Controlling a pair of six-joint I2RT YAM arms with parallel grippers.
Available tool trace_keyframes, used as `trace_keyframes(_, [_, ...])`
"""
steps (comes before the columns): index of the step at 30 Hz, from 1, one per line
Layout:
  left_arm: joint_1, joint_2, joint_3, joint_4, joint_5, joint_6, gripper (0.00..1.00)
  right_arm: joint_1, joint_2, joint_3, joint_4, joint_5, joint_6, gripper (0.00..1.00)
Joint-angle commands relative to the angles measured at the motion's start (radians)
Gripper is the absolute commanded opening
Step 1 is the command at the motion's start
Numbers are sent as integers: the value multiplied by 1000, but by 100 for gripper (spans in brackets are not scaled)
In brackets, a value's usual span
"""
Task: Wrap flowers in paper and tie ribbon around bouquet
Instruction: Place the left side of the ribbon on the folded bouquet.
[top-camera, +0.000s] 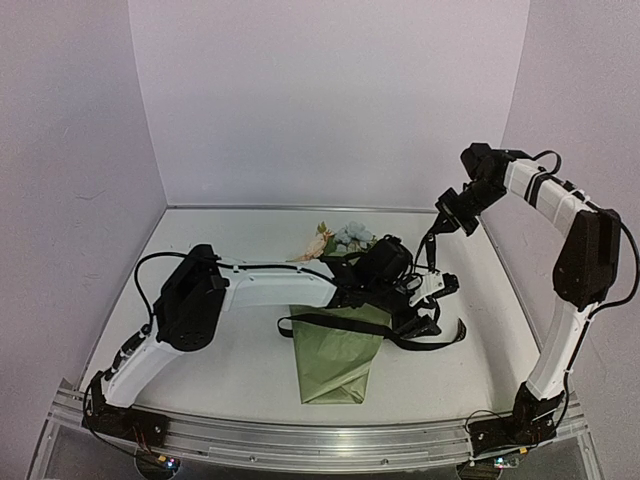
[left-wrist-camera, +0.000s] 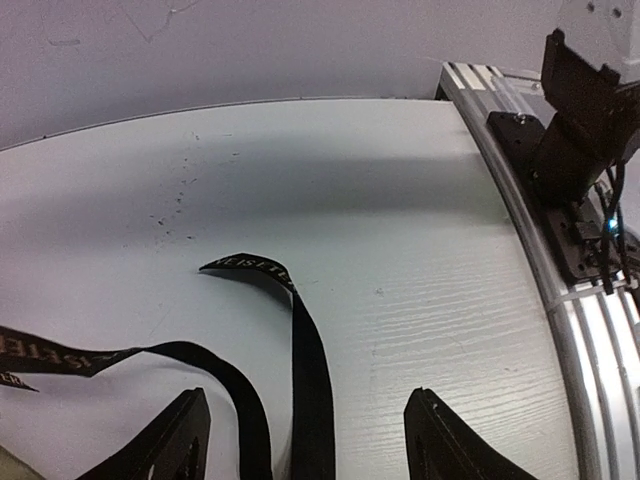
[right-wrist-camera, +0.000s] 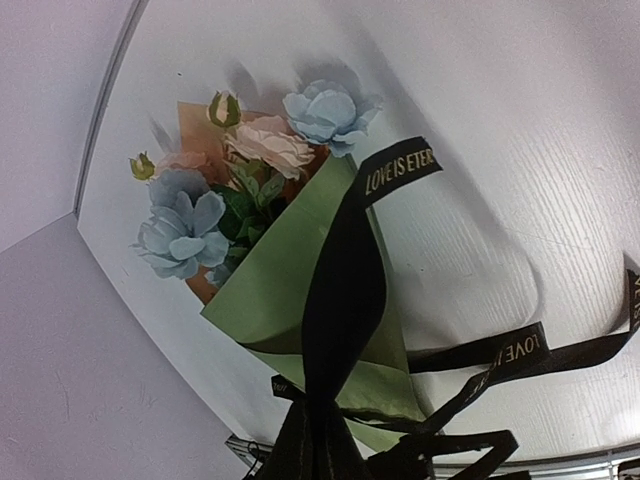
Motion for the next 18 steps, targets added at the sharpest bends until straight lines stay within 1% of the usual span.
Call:
trace_keyframes(1, [37,-264,-158,170,1,-122,72,2,-72,-60,75,-63,-59,0])
trace_keyframes(3, [62,-354,-262,200,-13,-159,73,3,-90,-92,139,-107,-64,0])
trace_keyframes(5, [92,-448,-397,208,-50,-191,72,7,-104,-117,219,-153,-61,0])
trace_keyframes(9, [197,-624,-694,223,-92,-285,62,43,-133,-140,322,-245,-74,0])
trace_keyframes(12, [267,-722,-869,207,-145,-344,61,99,-154,-144,368,-303,-103,0])
trace_keyframes(15, [327,-773,-983,187,-163,-380,61,174,-188,-167,395,-368,-150,0])
trace_keyframes(18, [361,-776,-1043,143,-163,-394,63,276,-212,-203,398,-438,-212,0])
